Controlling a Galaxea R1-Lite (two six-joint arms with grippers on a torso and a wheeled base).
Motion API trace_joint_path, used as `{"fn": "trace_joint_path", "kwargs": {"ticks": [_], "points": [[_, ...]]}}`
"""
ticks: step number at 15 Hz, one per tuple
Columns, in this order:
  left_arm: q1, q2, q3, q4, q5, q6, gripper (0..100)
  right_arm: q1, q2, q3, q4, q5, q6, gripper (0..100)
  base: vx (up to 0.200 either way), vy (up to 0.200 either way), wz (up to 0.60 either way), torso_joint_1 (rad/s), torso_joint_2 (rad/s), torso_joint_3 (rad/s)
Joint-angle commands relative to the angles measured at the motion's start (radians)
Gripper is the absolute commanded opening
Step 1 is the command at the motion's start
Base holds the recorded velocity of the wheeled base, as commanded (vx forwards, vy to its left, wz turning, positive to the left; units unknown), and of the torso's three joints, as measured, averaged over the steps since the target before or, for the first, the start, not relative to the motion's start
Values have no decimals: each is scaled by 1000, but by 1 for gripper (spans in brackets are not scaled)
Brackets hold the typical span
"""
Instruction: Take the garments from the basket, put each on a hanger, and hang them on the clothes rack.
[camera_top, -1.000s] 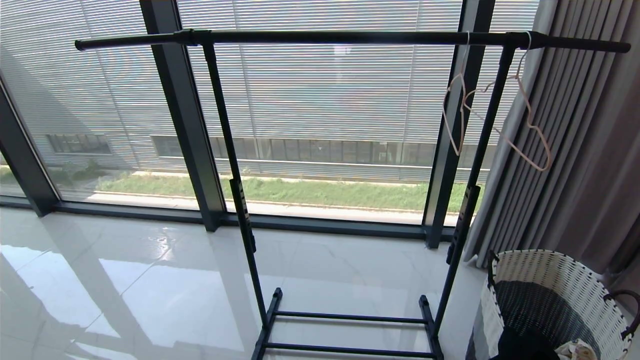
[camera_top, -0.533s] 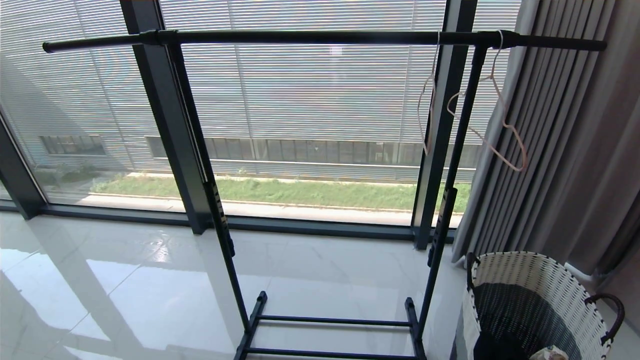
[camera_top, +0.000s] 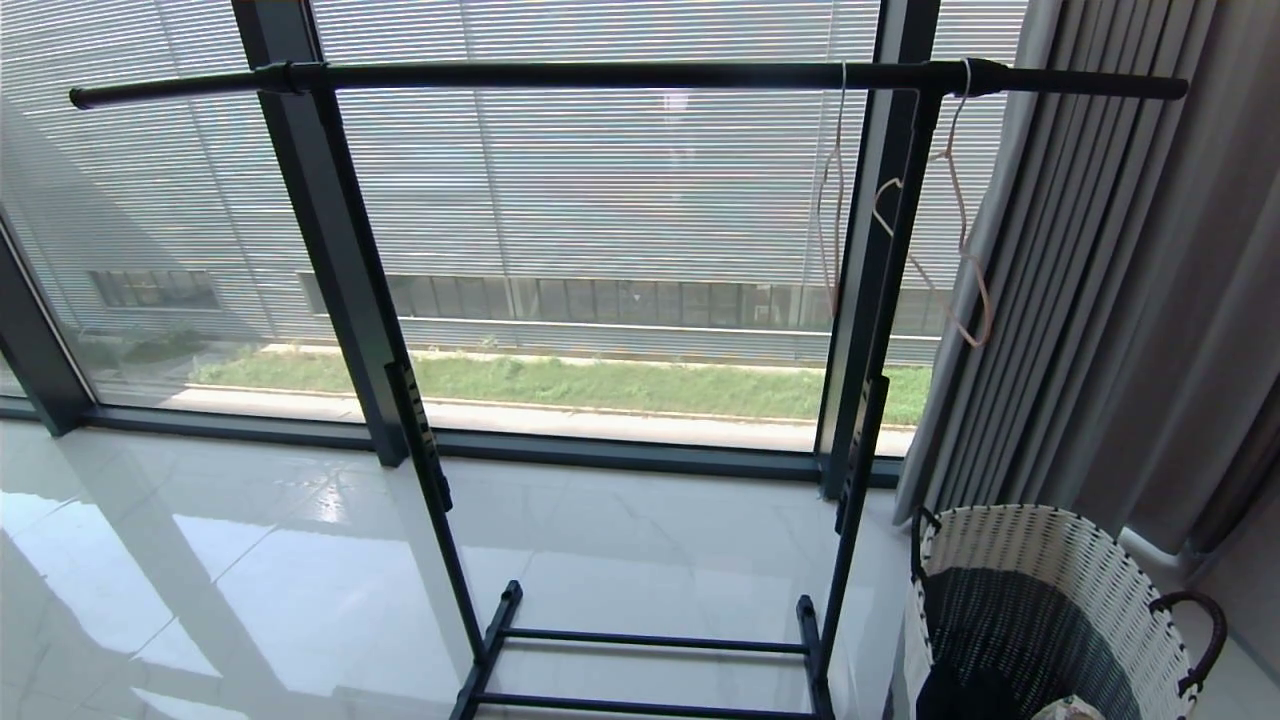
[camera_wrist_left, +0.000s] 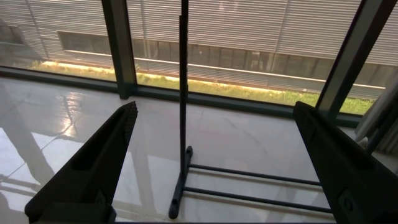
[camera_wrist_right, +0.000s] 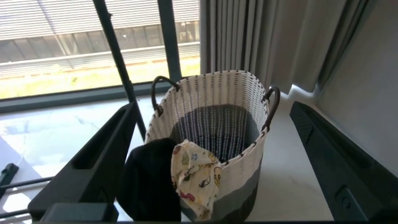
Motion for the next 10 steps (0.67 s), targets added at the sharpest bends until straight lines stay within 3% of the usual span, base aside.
{"fn": "trace_joint_path", "kwargs": {"ticks": [1,5,7,8,9,10], "points": [[0,0,0,0,-1,-1,100,0,-1,0,0,1,-10,100,0,0,0,0,0,0],[0,0,0,0,-1,5,100,3,-2,0,0,-13,19,100,0,0,0,0,0,0],[0,0,0,0,-1,5,100,3,-2,0,-5,-11,-23,100,0,0,0,0,0,0],[0,0,0,0,-1,5,100,5,3,-15,-9,33,-38,100,0,0,0,0,0,0],[0,0,0,0,-1,5,100,25,70,-123,-2,122,-10,100,0,0,0,0,0,0],[0,0,0,0,-1,5,100,57,205,-233,0,159,32,100,0,0,0,0,0,0]]}}
